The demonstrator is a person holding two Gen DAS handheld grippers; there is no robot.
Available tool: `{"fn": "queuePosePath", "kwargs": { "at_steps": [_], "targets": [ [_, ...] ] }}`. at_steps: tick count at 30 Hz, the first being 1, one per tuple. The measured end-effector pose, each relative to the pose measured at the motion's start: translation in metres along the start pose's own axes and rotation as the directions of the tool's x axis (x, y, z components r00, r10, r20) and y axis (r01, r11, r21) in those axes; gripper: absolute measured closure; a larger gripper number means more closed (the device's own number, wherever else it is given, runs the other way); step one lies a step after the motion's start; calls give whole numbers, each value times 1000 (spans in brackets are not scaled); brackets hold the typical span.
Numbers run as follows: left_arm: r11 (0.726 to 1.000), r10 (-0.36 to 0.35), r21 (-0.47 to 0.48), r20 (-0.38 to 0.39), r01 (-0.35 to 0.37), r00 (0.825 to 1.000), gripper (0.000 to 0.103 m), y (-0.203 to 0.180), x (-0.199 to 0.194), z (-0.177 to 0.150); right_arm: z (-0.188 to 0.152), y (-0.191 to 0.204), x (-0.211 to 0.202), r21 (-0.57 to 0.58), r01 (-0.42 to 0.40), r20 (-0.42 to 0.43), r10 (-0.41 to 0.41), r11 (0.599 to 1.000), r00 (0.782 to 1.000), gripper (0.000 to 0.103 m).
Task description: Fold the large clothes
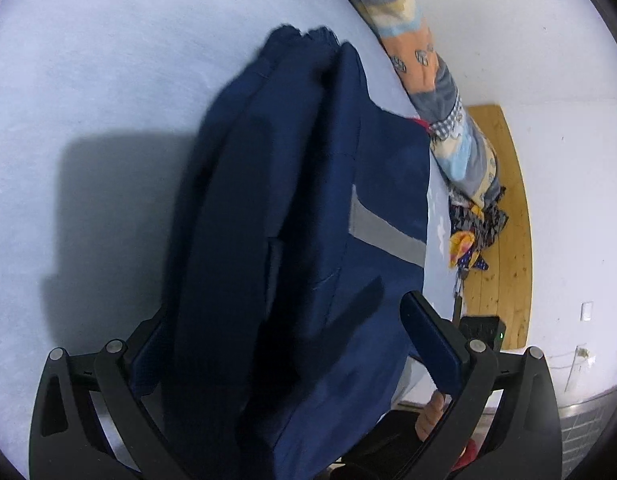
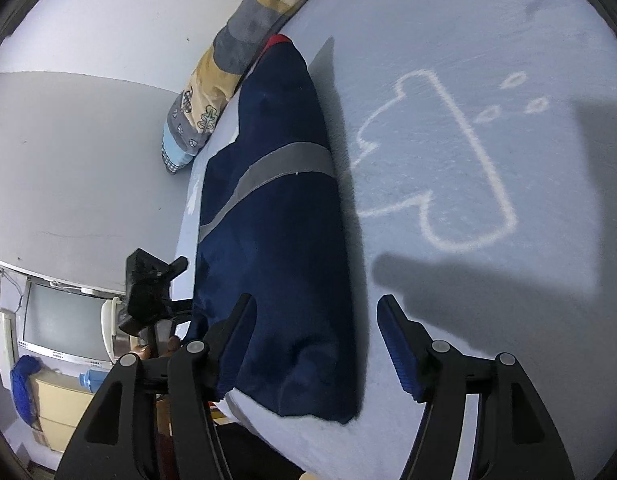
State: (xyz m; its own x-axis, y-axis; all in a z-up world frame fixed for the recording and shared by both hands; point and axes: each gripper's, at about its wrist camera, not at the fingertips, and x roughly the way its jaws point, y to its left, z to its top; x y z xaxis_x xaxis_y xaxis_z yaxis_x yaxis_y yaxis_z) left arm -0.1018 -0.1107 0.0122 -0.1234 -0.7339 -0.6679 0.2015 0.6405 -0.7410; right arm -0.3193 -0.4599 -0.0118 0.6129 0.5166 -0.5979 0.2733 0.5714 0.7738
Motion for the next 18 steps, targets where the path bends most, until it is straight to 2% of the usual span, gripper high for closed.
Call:
{"fn": "queuePosePath", "kwargs": {
  "at_steps": [4,7,9,10,12,14,15,16,17,18],
  "targets": [
    [999,18,37,-44,-17,999,0,-9,9,2,13,-3,24,22,3,-40,-2,1000,999,36],
    [999,15,30,-44,-14,999,0,-9,11,4,26,-3,46,48,-51,-56,54,998,997,30],
    [1000,10,15,-41,-9,999,0,-8,15,6,36,5,61,28,-85,-70,87,996,994,27],
    [1000,11,13,-32,-11,999,0,-8,17,8,42,12,71,-7,-82,-80,81,997,993,24],
    [999,27,24,6,-28,1000,0,-12,19,7,47,21,80,-54,-79,-79,74,995,994,23],
    [991,94,88,23,-96,995,12,-24,22,3,50,28,84,-88,-61,-64,55,994,996,24],
    [984,130,119,35,-133,991,14,-31,22,0,50,33,83,-102,-46,-49,41,994,998,28],
    [979,146,138,48,-151,988,16,-37,21,-3,49,41,80,-142,-10,-28,6,990,1000,36],
    [974,150,162,62,-158,987,16,-45,20,-6,48,47,76,-170,17,-17,-21,985,1000,39],
    [973,144,170,73,-155,987,17,-49,19,-7,47,53,71,-198,30,-6,-32,980,999,47]
  ]
}}
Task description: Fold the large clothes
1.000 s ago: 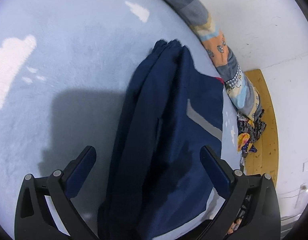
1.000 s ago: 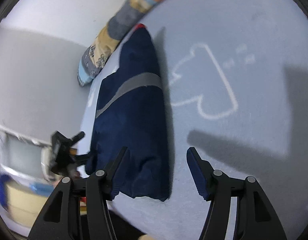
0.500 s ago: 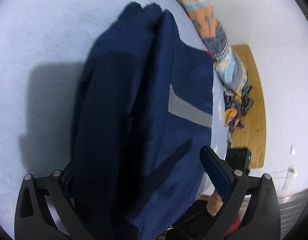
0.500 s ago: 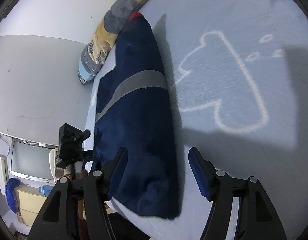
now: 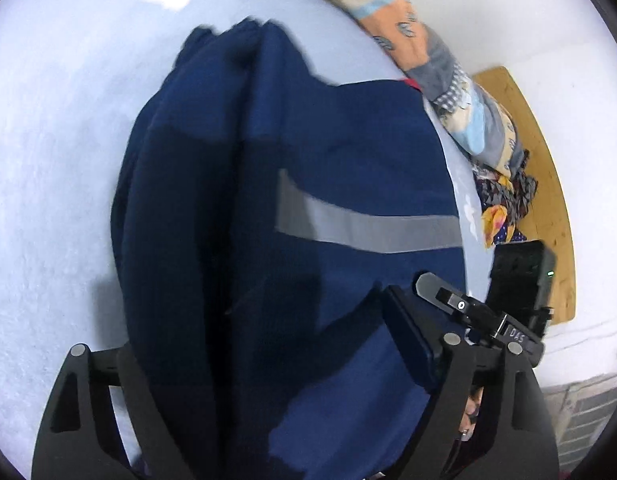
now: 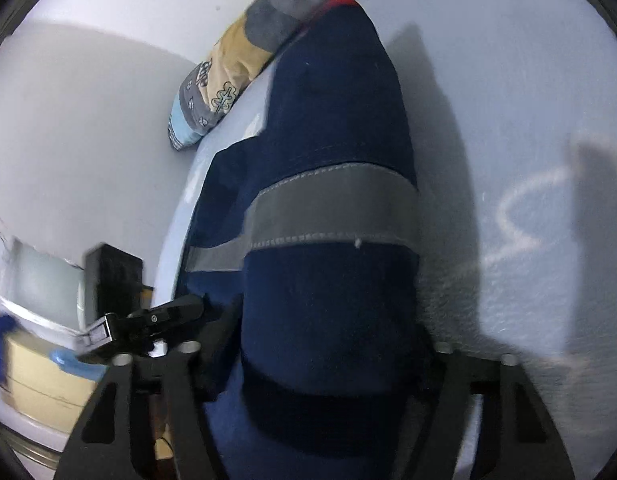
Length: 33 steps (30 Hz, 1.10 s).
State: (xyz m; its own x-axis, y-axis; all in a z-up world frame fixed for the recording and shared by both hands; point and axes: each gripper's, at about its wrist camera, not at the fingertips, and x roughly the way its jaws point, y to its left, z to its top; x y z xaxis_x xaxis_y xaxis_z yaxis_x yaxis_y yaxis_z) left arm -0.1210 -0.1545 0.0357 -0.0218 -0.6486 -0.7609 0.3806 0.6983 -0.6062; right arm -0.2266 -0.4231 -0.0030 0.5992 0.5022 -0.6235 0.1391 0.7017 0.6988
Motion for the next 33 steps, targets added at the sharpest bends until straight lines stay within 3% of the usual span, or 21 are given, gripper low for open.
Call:
{"fn": "queuePosePath", "kwargs": {
  "at_steps": [2,8,12,16,25,28,29,30,32,33],
  "targets": [
    [999,-32,10,22,32,999,22,-10,-3,-2,1,14,-15,-64,10,27,-8,998,1000,54],
    [990,-102,100,8,100,995,26,-67,17,-15,-1,36,-73,-214,120,128,-94,969,987,56],
    [979,-157,131,-6,156,988,26,-102,34,-22,-4,22,-116,-210,144,169,-109,967,980,56],
    [975,-158,155,-33,162,987,26,-128,56,-28,-7,-5,-148,-169,168,193,-134,971,972,56],
    [975,-140,171,-24,142,990,26,-141,61,-36,-6,-7,-158,-168,193,200,-158,967,967,56],
    [978,-113,178,-7,112,994,26,-139,63,-36,-8,-11,-161,-177,187,200,-151,966,968,56],
    [980,-88,179,-2,87,996,26,-137,67,-35,-10,-15,-162,-173,187,198,-152,967,968,56],
    [985,-30,171,5,28,1000,26,-135,74,-34,-7,-18,-158,-158,192,190,-161,969,969,49],
    [984,118,133,-7,-116,993,26,-119,89,-31,-1,-32,-143,-85,263,142,-249,961,958,37],
    [986,138,102,-17,-136,990,26,-108,93,-31,2,-43,-133,-31,347,87,-344,937,935,36]
  ]
}}
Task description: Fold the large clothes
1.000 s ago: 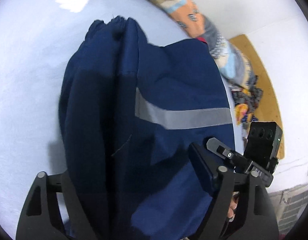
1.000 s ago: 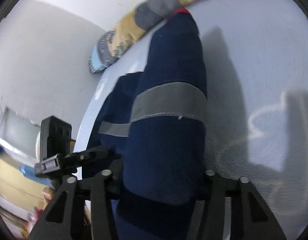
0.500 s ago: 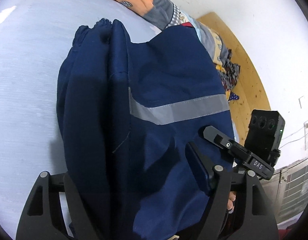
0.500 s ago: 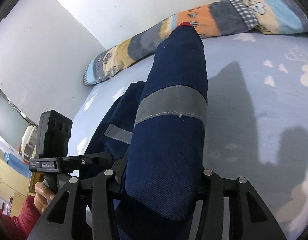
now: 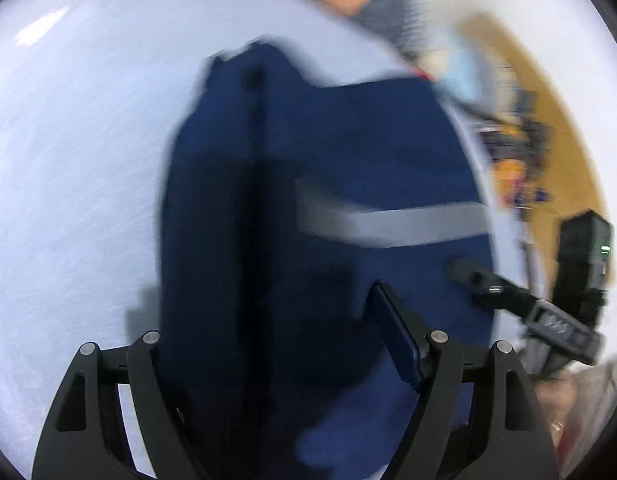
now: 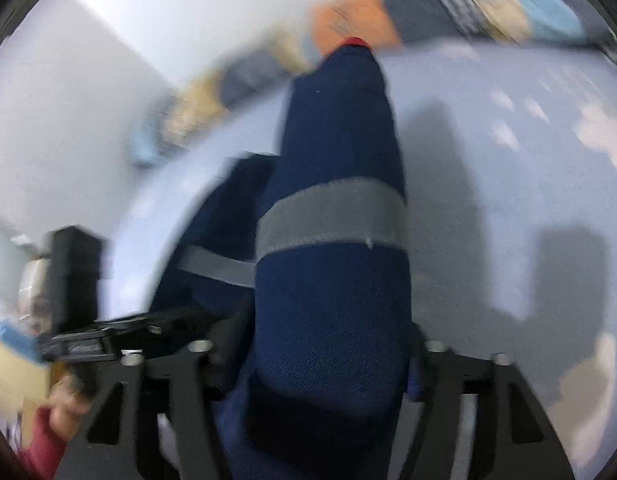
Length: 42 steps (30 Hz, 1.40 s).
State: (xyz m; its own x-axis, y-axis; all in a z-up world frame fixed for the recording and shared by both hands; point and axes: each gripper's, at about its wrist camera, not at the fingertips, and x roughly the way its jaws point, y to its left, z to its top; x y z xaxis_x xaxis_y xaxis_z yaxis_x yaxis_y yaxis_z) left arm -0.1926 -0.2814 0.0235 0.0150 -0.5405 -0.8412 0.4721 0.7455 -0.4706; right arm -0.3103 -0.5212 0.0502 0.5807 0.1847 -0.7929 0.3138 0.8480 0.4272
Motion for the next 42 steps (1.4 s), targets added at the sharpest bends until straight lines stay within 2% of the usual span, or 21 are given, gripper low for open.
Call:
{"fn": "queuePosePath", "kwargs": {
  "at_steps": [1,4,6,8,9,10,13,14,17,19,20,22,23,24,29,31,33,35,37,39,42],
  "targets": [
    [999,-16,-34,2,16,1000,26,6,-1,-1,-1,-10,7,54,42,-39,-40,998,998,34],
    [998,-8,-55,66,12,998,26,8,-25,-6,-2,-29,-10,177,3,-5,-2,984,1000,34],
    [998,61,-6,166,-61,984,25,0,-53,-14,-5,-17,-40,102,44,81,-53,994,995,34],
    [996,82,26,237,-91,968,25,-5,-73,-25,-15,0,-64,33,81,165,-85,996,983,35],
    [993,89,51,267,-106,960,25,-9,-82,-34,-23,12,-75,-14,66,203,-62,998,977,40],
    [990,94,76,290,-121,952,25,-14,-87,-43,-30,21,-79,-48,52,211,-40,998,977,52],
    [971,109,162,342,-173,933,25,-32,-92,-81,-70,49,-82,-120,64,193,-40,991,980,76],
    [959,123,197,362,-205,924,25,-38,-90,-98,-80,54,-81,-122,80,189,-56,989,980,78],
    [908,220,270,344,-321,913,22,-59,-57,-108,-110,61,-70,-141,139,143,-119,980,983,79],
    [868,355,272,246,-415,902,15,-49,-18,-108,-121,53,-48,-124,207,63,-200,970,978,78],
    [882,365,230,215,-410,906,8,-39,-7,-105,-122,45,-34,-95,211,14,-210,973,978,78],
    [935,314,107,189,-337,930,5,-21,-9,-97,-116,41,-27,-64,188,-12,-189,980,982,78],
    [945,300,78,181,-317,937,5,-17,-11,-96,-115,40,-27,-54,185,-15,-186,981,982,76],
    [945,304,59,198,-321,932,5,-17,-18,-98,-114,39,-28,-44,177,-11,-178,983,984,76],
    [917,332,98,350,-387,876,5,-40,-56,-131,-131,48,-67,0,98,128,-97,995,987,71],
    [895,353,126,392,-429,850,5,-48,-59,-144,-142,56,-74,-19,115,150,-111,993,982,47],
    [867,387,143,412,-478,825,5,-53,-54,-152,-154,58,-74,-2,147,148,-145,989,978,45],
    [847,417,143,418,-512,807,5,-54,-44,-154,-162,62,-70,-5,131,127,-129,991,983,45],
    [834,437,145,414,-532,799,5,-60,-38,-162,-165,70,-67,-29,157,133,-151,987,979,45],
    [824,459,152,387,-546,800,5,-60,-30,-169,-172,80,-63,-80,178,123,-168,981,978,46],
    [838,482,126,285,-531,828,4,-48,-7,-165,-184,85,-60,-109,200,114,-188,974,976,46]
  ]
}}
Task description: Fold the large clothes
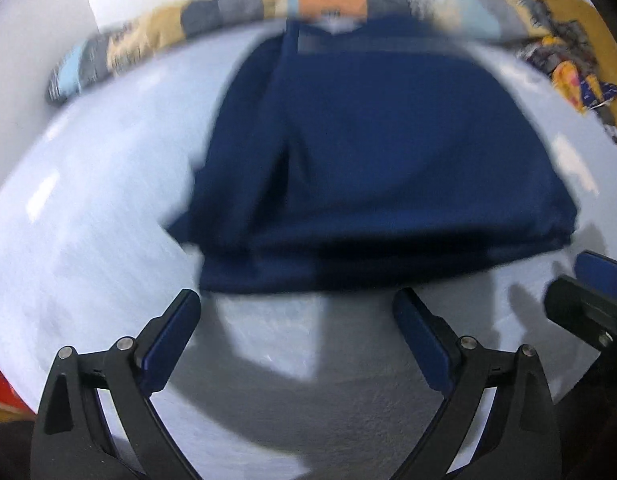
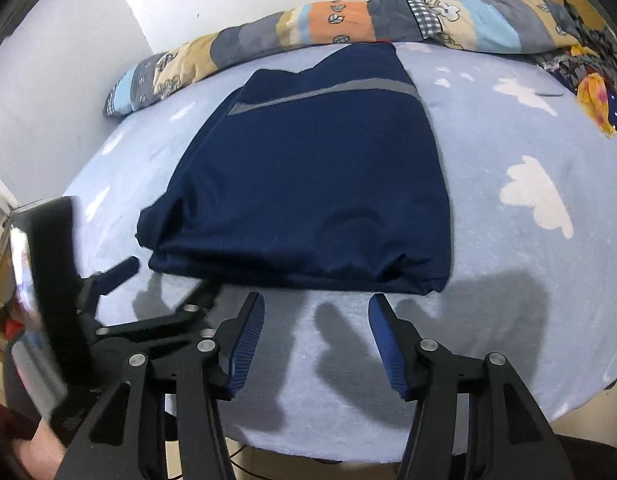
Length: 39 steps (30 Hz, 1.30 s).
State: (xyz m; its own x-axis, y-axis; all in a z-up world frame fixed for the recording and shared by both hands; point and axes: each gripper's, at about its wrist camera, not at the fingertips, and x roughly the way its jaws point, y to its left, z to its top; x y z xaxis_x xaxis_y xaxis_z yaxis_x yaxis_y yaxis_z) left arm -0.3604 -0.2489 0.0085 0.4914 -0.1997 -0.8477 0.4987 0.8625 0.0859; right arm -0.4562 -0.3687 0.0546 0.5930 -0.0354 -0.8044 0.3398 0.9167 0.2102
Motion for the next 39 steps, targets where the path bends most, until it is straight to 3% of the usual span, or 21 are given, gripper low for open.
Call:
{"fn": "queuePosePath", "kwargs": {
  "at_steps": [2,9,16,22,28,31,36,39],
  "targets": [
    [999,-12,-50,40,14,999,0,5,1,-1,-3,0,9,-5,4,-38,-4,1000,999,46],
    [999,-11,-51,55,14,998,0,6,3,0,-10,-16,34,82,0,-157,12,997,987,47],
    [999,-4,-50,69,7,998,0,4,0,-13,-6,-28,34,128,29,-153,-10,991,988,46],
    [999,-6,-53,68,10,998,0,4,-4,-16,-7,-22,37,93,45,-154,-30,995,988,45],
    [998,23,-53,135,-16,991,0,6,-23,-15,0,-17,23,91,48,-80,-40,995,996,45],
    [998,38,-52,206,-28,978,0,9,-43,-10,6,-15,9,93,62,-5,-62,994,998,45],
    [997,58,-77,368,-31,928,0,25,-89,-3,13,-8,-23,61,127,175,-136,990,975,42],
    [996,71,-82,421,-40,904,0,28,-101,-4,13,-2,-28,48,111,204,-118,993,972,40]
  ]
}}
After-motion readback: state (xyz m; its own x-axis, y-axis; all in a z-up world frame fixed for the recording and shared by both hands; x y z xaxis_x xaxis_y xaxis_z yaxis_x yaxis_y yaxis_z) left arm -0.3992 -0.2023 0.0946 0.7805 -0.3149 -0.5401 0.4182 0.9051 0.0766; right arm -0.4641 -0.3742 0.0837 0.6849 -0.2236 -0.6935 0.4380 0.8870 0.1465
